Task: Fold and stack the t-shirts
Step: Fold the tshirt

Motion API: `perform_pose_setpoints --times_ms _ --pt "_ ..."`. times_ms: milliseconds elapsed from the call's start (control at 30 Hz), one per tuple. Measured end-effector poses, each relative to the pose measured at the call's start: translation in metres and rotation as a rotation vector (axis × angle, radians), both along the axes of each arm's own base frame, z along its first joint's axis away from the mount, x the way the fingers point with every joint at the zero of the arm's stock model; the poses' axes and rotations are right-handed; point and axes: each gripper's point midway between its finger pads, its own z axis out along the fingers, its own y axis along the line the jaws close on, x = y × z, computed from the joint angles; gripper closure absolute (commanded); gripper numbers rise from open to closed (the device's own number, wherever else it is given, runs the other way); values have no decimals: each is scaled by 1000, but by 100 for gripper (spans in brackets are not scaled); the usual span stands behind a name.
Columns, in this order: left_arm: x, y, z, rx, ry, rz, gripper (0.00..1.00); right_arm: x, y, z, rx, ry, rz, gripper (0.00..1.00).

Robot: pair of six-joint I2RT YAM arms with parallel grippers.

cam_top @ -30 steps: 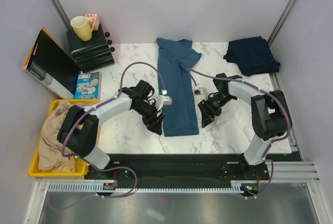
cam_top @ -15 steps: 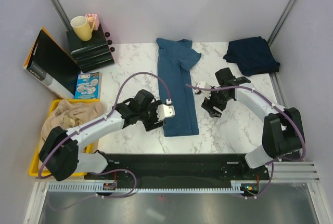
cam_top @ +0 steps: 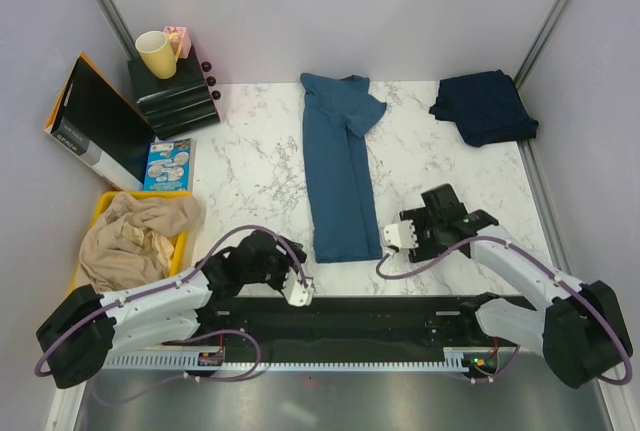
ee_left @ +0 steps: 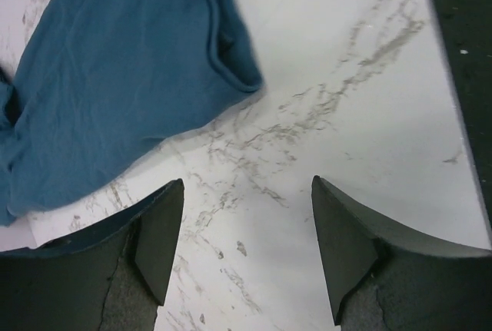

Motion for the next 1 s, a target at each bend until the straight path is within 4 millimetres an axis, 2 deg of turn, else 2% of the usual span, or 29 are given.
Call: perform_pose_setpoints --times_ms 67,167,367,500,767,1000 --pt "-7 1 -7 12 -21 -58 27 -6 -3 -2 -19 -31 58 23" --pt "-11 -6 -7 3 -58 -142 27 -11 0 -2 -33 -91 154 23" --pt "-11 -26 -8 -24 -119 -263 27 -23 17 -9 -37 -161 347 23" --pt "-8 -39 -9 -42 -155 -313 28 -32 30 -21 -16 -183 463 24" --pt "2 -57 -8 -83 -235 -354 29 -21 58 -21 41 -354 599 25" --pt "4 -59 -8 -92 -259 -360 30 -14 83 -19 92 -407 654 27"
